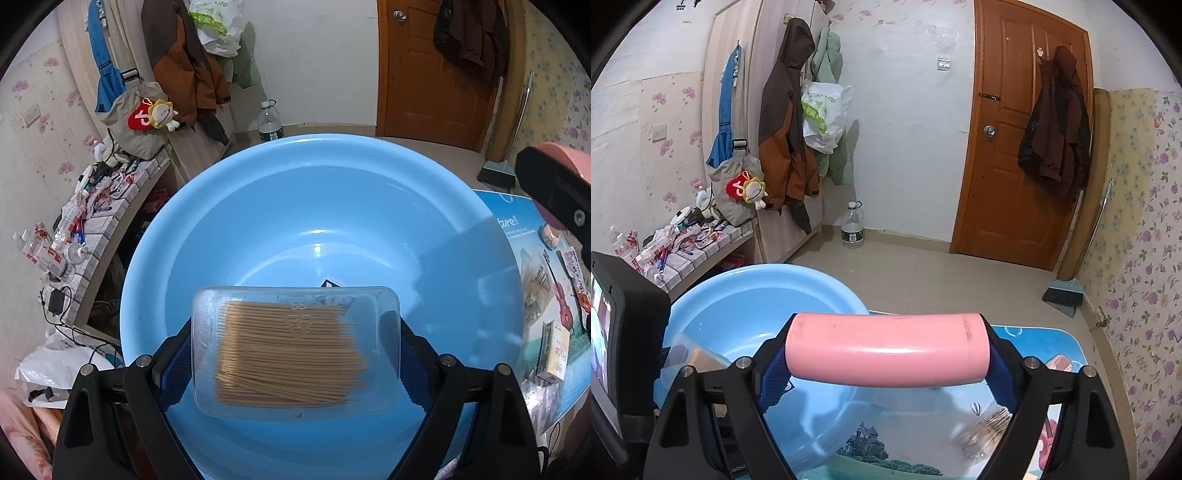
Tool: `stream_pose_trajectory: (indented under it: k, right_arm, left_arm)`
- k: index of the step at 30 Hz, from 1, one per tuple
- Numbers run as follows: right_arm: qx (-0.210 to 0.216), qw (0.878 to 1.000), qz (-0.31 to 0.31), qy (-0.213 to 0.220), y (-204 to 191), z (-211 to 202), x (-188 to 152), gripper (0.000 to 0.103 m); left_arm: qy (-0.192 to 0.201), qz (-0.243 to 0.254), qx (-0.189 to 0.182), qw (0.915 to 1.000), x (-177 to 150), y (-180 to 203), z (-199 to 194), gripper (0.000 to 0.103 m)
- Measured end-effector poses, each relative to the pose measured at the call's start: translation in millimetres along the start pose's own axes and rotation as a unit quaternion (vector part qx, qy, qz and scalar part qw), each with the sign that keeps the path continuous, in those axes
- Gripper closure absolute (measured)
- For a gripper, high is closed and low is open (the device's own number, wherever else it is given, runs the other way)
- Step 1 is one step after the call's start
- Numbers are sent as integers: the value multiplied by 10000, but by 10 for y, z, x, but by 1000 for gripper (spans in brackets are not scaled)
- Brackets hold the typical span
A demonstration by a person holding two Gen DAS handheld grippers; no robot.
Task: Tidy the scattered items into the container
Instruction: 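Lower the toothpick box into the blue basin and open the left gripper, then lower the pink soap box into the basin and open the right gripper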
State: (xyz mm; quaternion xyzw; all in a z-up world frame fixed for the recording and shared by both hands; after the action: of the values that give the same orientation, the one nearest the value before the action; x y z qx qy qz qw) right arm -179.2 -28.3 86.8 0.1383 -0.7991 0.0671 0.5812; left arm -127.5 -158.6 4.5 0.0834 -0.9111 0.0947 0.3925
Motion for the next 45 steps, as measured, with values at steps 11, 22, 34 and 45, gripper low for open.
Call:
stream_pose_trajectory:
  k: [11, 22, 34, 45]
  right_arm:
    - [63, 10000, -10, -49, -65, -46, -45, 15]
    - [90, 9999, -32, -77, -88, -87, -90, 15]
    - [146, 9999, 19, -63, -138, -173, -73, 15]
    - [202, 9998, -54, 16, -335, -295, 43, 15]
  left_arm:
    - [-153, -89, -40, 9998, -5, -69, 42, 10]
    - [-290, -172, -74, 9994, -20, -131, 106, 10]
    - [-4, -48, 9, 10000, -46, -219, -70, 5]
    - [324, -266, 16, 9991, -43, -456, -425, 5]
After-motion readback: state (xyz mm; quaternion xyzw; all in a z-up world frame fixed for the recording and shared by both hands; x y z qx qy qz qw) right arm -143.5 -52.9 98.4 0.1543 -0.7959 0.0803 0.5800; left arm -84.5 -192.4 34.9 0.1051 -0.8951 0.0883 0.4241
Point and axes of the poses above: each gripper's, at about its wrist camera, not at the fingertips, and z roughly the way its jaws point, y to its right, x to its top, the point moved 2 cm from there along z, roughly the way its jaws point, and after that the axes turned 13 degrees about y, right-handed, at the moved point
